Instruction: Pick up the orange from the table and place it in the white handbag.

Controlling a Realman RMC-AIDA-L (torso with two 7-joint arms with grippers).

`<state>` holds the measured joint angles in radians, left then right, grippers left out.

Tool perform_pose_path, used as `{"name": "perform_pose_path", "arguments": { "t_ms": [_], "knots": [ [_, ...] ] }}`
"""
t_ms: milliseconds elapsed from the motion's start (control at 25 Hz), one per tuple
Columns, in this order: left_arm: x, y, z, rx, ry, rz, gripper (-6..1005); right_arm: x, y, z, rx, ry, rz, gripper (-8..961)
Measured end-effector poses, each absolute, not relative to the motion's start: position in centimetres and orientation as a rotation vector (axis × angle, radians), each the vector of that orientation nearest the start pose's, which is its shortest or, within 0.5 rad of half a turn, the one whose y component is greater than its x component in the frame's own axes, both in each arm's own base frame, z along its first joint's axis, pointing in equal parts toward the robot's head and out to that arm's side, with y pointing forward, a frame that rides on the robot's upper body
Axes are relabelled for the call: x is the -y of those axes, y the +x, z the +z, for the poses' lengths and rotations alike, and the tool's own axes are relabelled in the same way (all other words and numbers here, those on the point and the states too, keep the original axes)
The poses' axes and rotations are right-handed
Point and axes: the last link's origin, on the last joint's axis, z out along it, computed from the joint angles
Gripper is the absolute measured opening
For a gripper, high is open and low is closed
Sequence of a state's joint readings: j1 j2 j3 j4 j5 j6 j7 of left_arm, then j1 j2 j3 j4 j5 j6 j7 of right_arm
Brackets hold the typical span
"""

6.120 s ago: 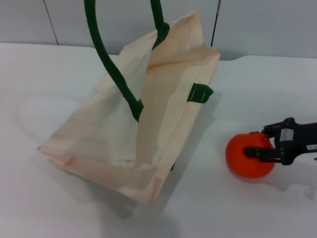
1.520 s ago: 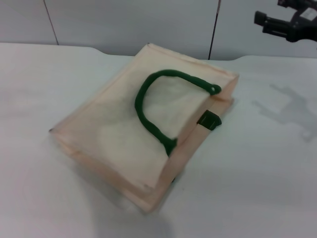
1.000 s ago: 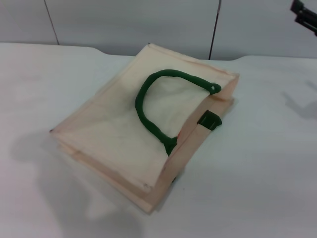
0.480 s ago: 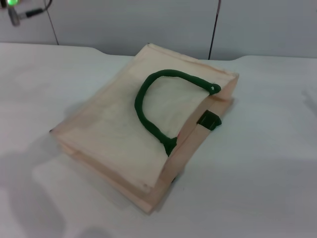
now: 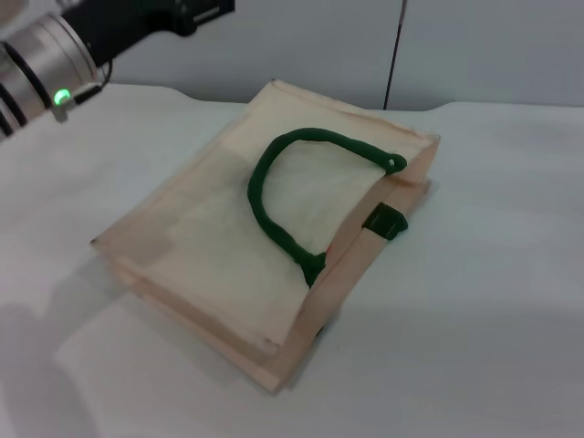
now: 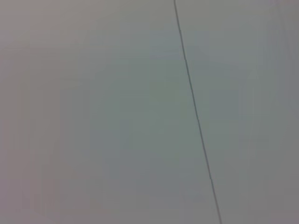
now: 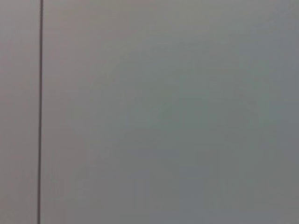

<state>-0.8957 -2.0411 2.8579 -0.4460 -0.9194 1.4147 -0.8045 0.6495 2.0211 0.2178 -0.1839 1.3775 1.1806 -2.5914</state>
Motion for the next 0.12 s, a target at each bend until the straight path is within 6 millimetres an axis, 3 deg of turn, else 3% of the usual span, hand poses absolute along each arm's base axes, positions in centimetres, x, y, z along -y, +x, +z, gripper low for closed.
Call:
{"name": "perform_pose_path", "arguments": {
  "t_ms": [120],
  "knots": [
    [-42.9, -22.1, 4.4, 0.158, -2.063, -0.875, 903, -39.5, 31.8, 5.8, -0.502, -1.653, 0.77, 892]
  ]
}}
